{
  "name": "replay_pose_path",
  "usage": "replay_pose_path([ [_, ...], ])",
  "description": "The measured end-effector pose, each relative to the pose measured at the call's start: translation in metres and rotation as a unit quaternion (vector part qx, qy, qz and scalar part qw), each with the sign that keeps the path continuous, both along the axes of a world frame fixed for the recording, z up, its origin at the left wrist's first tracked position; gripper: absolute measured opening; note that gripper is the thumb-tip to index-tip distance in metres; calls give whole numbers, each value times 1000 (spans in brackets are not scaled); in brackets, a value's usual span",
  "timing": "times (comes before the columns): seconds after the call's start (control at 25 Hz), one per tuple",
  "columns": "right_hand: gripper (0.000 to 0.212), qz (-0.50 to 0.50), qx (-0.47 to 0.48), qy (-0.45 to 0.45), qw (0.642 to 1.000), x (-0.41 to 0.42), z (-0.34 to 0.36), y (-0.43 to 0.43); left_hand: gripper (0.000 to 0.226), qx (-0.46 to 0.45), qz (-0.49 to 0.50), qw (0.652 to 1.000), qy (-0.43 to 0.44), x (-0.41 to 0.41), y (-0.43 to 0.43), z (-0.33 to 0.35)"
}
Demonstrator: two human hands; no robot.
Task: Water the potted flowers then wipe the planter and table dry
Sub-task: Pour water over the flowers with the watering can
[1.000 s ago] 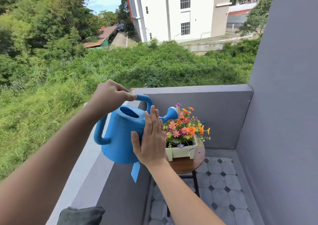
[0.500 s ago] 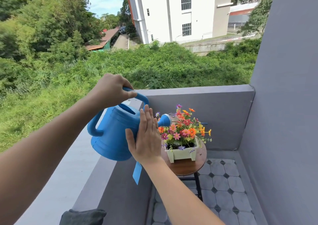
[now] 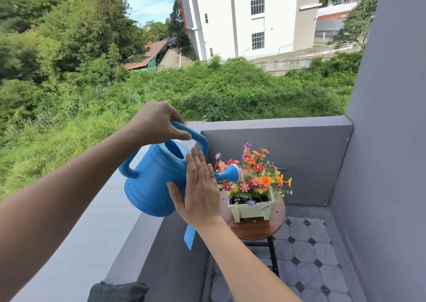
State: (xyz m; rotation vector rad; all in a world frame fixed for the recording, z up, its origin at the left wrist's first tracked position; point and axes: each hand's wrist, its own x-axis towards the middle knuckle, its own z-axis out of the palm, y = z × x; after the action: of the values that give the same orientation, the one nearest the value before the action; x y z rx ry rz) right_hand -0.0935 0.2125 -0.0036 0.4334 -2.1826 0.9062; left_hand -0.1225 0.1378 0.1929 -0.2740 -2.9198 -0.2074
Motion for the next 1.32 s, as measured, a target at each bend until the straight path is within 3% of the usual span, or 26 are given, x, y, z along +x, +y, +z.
replay_pose_path([
  [0.28, 71, 22, 29, -26, 999, -19, 11, 24, 27, 26, -11, 999, 16, -13, 10, 1],
  [0.6, 79, 102, -9, -86, 991, -9, 32, 5, 30, -26, 10, 999, -29, -23, 3, 24],
  [0.8, 72, 116, -54, -68, 989, 12, 35, 3, 27, -51, -1, 997, -63, -16, 8, 31],
  [1.0, 68, 104, -100, -64, 987, 10, 46, 18, 29, -15, 12, 998, -61, -17, 20, 35],
  [1.32, 78, 139, -82, -64, 985, -30, 65, 37, 32, 2, 59, 998, -22, -33, 33, 53],
])
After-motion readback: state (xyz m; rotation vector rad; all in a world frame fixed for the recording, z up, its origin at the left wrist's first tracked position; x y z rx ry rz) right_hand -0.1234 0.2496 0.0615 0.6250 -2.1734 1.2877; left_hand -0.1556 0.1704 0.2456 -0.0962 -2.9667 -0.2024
